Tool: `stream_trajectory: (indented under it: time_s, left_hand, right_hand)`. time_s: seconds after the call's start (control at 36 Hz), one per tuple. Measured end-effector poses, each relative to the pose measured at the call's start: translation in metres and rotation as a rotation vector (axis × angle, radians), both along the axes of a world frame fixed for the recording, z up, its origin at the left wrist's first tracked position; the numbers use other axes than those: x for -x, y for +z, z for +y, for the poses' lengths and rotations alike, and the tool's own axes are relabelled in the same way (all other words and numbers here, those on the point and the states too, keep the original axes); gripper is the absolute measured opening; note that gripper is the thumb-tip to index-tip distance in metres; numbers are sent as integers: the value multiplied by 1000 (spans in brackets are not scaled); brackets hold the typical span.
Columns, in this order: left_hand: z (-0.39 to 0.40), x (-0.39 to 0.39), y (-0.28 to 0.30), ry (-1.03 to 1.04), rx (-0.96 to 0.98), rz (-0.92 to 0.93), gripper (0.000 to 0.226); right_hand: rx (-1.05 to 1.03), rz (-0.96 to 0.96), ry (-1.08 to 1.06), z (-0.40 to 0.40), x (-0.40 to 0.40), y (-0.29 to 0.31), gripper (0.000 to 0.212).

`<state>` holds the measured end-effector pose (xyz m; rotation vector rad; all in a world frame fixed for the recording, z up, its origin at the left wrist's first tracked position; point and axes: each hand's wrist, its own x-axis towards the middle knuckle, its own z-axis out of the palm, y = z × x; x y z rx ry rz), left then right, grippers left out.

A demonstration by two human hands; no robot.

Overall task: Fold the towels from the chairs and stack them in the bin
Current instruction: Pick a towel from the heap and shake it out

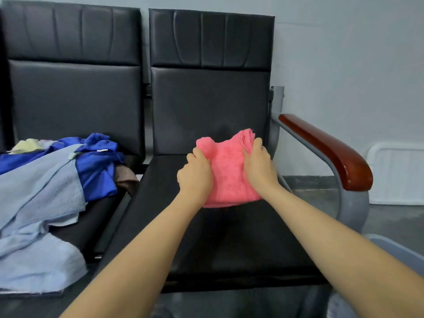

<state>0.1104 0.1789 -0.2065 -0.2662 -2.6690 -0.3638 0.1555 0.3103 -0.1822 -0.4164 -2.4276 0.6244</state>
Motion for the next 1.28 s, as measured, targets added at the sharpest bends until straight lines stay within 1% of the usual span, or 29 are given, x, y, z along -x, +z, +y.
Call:
stream_trajectory:
  time_s: [0.11, 0.25, 0.36, 0.47, 0.58, 0.67, 0.81, 0.97, 1.11, 1.19, 1.28]
  left_hand:
    - [28, -10, 16, -81, -41, 23, 32]
    - [81, -35, 27, -190, -105, 41, 32]
    - [132, -69, 32, -304, -125, 78, 36]
    - [185, -106, 30, -448, -150, 71, 38]
    - [241, -152, 24, -567, -158, 64, 39]
    - [277, -183, 14, -649, -133, 46, 39]
    - [338, -225, -22, -754, -76, -82, 39]
    - [398, -263, -86, -843, 24, -249, 36]
    - [442, -294, -149, -870, 75, -486, 36]
    - [462, -309, -188, -877, 117, -593, 36]
    - [481, -327, -228, -885, 188, -677, 36]
  right_hand:
    - [-50, 43, -86, 25, -17, 19, 32]
    - [-52, 145, -187, 70, -58, 30, 29]
    - [-86, 146, -325, 118, -100, 31, 29]
    - [-98, 116, -457, 165, -147, 24, 30]
    - [-60, 92, -551, 214, -203, 15, 36]
    - [-18, 64, -596, 242, -242, 0, 34]
    - [74, -1, -699, 287, -302, -36, 30]
    - [279, -73, -769, 337, -350, -94, 25]
    - [402, -215, -843, 379, -380, -155, 24]
    - [474, -325, -898, 398, -396, -195, 31]
    - [531, -385, -947, 412, -414, -239, 33]
